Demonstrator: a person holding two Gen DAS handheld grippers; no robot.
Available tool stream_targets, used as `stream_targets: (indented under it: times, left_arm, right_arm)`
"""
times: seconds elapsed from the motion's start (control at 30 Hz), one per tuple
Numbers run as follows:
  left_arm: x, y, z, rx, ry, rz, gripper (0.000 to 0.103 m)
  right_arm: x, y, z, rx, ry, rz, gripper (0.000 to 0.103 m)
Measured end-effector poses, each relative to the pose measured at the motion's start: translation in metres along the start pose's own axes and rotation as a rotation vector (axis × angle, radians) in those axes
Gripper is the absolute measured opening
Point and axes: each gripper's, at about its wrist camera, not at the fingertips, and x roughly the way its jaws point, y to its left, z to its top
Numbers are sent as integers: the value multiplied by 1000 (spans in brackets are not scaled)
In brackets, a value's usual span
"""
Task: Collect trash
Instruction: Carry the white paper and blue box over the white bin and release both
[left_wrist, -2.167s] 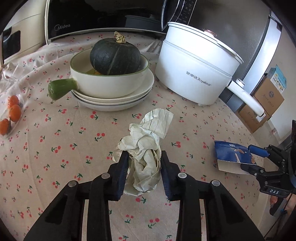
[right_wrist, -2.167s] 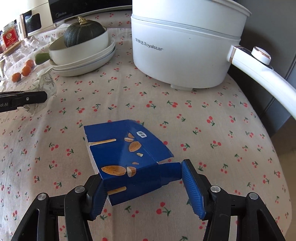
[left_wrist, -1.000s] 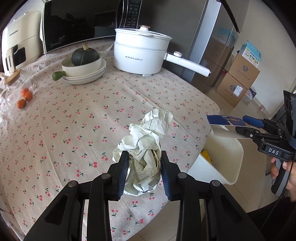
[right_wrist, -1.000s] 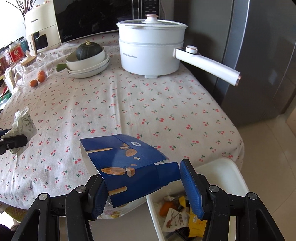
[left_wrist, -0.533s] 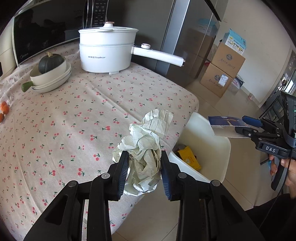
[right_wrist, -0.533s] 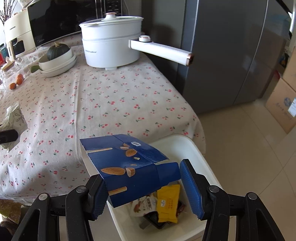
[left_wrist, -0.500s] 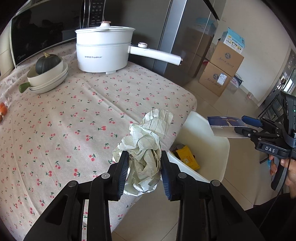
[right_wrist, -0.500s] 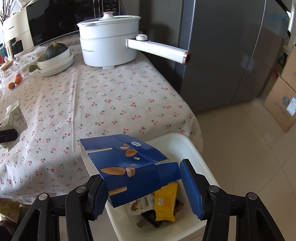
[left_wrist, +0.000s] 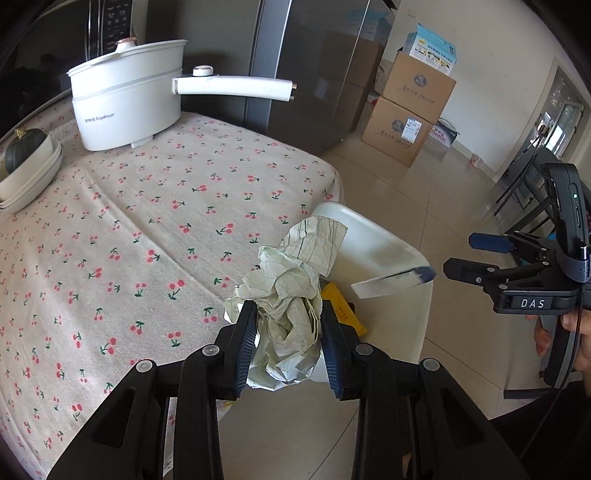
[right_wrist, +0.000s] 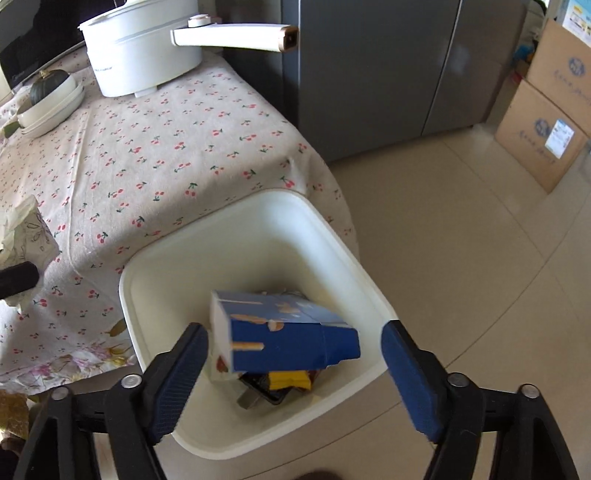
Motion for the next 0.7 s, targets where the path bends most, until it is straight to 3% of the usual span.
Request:
stream_targets:
  times: [0.47,0.5,0.53,0.57,0.63,0.7]
  left_arm:
    - [44,-21,12,41,9,-9,38]
    - [46,-22,13,47,-5,-13,41]
    - [47,-22,15,50,-20,-16,52]
    - [48,-23,16,49,-32,-2,70]
    - [48,-23,18,49,-53,51,86]
    - [48,-21,18,50,-56,70,87]
  right_arm:
    - [3,-21,-2,34,16,-20,85]
    - [3,-23,-3,38,15,-23,85]
    - [3,-25,-3,42,15,-27,85]
    - [3,-27,-4,46,16,-31,85]
    - [3,-30,-4,53,17,-38,85]
    - [2,-32,-5,58,17,-41,86]
